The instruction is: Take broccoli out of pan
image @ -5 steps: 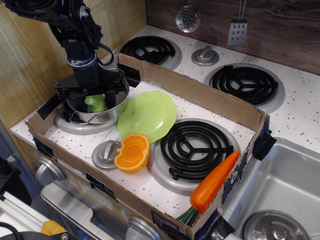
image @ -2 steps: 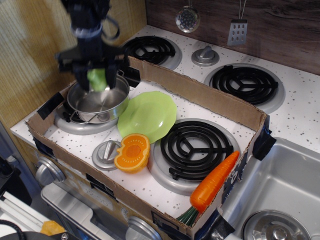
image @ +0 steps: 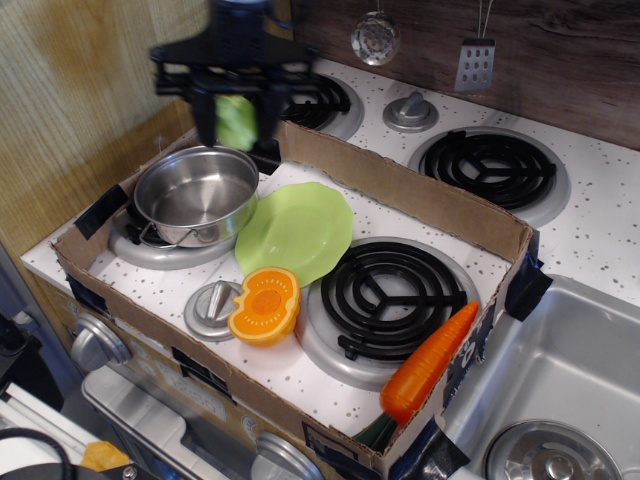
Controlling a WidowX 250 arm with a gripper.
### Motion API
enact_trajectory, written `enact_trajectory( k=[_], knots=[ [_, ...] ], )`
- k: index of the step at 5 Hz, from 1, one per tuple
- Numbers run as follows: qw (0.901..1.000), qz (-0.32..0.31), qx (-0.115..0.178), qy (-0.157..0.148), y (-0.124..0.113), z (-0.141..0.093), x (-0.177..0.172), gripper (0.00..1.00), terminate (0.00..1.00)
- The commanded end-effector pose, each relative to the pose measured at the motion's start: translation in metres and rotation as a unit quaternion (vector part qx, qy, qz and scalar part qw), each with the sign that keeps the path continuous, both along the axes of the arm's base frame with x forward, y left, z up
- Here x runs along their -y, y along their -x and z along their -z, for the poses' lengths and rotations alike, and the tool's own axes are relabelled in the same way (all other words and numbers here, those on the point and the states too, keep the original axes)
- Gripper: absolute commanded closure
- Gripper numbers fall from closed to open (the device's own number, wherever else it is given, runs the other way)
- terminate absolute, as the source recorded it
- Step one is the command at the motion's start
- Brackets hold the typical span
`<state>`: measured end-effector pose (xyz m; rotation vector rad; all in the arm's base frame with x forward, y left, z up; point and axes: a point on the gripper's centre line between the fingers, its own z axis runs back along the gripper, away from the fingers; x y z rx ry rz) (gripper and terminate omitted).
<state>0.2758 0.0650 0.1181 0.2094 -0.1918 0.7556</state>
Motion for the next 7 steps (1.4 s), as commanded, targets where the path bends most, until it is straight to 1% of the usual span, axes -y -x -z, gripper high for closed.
enact_trajectory(
  k=[1,2,3,4,5,6,7],
  knots=[
    [0.9986,0.027,0.028,0.036,-0.031,0.017,0.049,1.0,0.0],
    [0.9977,0.035,0.032,0.049,-0.043,0.022,0.059,1.0,0.0],
    [0.998,0.024,0.036,0.047,-0.042,0.025,0.074,1.0,0.0],
    [0.9976,0.019,0.032,0.058,-0.041,0.027,0.085,1.0,0.0],
    [0.9949,0.017,0.024,0.097,-0.04,0.039,0.101,1.0,0.0],
    [0.992,0.014,0.036,0.12,-0.039,0.054,0.11,1.0,0.0],
    [0.9874,0.016,0.051,0.149,-0.037,0.07,0.11,1.0,0.0]
  ],
)
